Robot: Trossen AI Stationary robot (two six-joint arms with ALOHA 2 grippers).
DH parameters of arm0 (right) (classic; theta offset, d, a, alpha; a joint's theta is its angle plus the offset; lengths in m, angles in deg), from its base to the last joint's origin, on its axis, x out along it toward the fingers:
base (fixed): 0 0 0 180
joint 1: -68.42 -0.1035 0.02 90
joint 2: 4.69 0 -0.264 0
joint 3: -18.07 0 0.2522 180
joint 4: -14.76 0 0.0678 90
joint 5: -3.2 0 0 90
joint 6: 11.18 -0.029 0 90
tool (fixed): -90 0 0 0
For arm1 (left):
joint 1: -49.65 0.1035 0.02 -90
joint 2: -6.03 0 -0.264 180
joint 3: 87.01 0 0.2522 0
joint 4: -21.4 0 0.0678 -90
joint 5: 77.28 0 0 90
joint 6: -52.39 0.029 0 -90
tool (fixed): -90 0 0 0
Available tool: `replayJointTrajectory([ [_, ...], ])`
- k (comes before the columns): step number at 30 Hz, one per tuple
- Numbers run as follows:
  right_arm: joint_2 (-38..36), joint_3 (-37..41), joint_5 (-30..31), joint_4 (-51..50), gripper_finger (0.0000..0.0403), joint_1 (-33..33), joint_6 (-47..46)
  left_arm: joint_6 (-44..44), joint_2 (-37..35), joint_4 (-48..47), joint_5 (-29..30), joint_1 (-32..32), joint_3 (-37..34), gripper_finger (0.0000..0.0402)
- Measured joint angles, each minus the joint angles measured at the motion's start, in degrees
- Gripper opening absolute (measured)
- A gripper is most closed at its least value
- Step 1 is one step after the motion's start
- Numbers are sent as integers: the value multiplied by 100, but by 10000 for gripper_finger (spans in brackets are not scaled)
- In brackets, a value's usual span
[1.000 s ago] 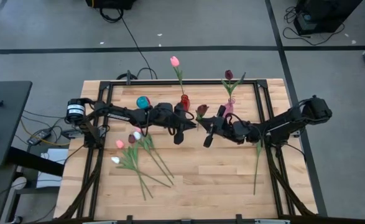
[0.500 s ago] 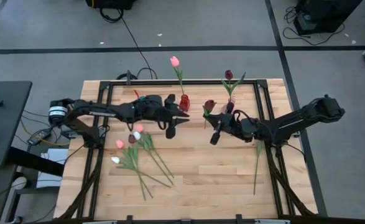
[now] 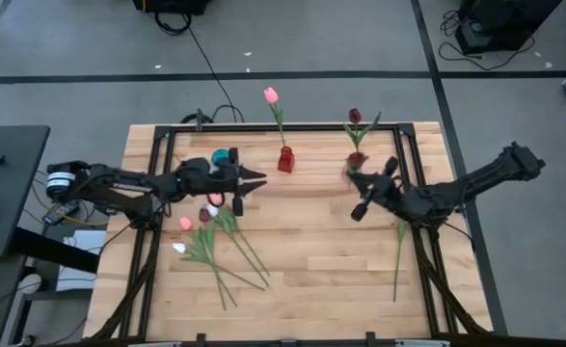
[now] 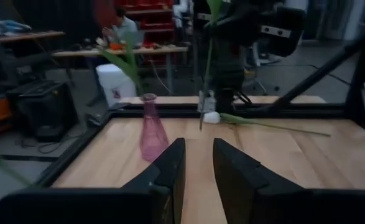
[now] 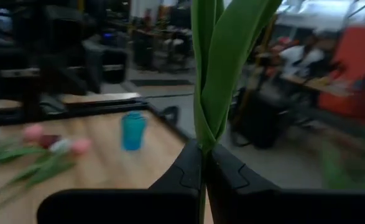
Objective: Sort flowers into vase by color
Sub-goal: Put the right red flower into the pink vase
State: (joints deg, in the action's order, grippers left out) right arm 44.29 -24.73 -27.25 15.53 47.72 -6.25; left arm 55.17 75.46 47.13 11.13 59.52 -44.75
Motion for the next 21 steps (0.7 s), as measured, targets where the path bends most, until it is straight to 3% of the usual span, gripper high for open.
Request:
replayJointTrajectory([
  [4, -496, -2, 589, 75, 17, -154, 901, -5, -279, 36, 225, 7, -116, 88],
  [11, -1100, -2, 517, 213, 17, -8, 1908, -41, -347, 36, 347, 17, -141, 88],
  [17, -1298, 8, -273, 362, 17, 579, 2241, -46, -347, 178, 363, 17, -141, 88],
  [21, -1459, 342, -990, 1096, 17, 1135, 2528, -46, -343, 220, 363, 17, -141, 88],
])
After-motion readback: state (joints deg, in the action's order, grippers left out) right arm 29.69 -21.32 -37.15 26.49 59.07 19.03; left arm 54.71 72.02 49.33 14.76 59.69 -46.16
